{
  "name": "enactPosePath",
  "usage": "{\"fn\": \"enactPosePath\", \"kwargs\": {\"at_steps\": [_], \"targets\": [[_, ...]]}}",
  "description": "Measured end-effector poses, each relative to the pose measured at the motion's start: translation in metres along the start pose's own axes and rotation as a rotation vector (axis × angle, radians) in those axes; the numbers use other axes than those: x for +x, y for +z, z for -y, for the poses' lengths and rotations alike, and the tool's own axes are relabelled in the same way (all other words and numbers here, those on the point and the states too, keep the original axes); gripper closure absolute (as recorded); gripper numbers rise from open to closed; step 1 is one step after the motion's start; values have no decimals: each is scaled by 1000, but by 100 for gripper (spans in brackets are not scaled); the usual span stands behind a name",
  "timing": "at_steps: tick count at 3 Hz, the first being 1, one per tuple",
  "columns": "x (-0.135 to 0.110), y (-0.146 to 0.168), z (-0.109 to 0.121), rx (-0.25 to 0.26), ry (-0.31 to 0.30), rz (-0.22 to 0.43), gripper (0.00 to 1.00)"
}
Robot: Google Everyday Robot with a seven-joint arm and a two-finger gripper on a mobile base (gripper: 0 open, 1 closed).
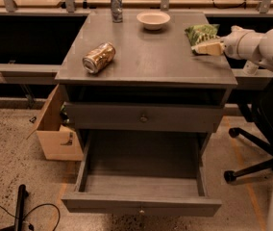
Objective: Place green jalapeno chip bag into middle drawer
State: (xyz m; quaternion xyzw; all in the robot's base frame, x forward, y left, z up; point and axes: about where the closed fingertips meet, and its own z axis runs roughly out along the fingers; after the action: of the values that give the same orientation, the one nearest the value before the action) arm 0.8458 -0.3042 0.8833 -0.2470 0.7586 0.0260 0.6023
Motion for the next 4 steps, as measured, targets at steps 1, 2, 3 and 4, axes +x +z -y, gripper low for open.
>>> {"fn": "enactPosePath", "kwargs": {"at_steps": [1,2,3,4], "targets": [[10,25,-7,-38,19,-14,42],[14,33,-18,-90,8,-28,64],[1,28,-30,-176,-3,-6,89],[-33,-4,-57,-328,-13,58,100]]}}
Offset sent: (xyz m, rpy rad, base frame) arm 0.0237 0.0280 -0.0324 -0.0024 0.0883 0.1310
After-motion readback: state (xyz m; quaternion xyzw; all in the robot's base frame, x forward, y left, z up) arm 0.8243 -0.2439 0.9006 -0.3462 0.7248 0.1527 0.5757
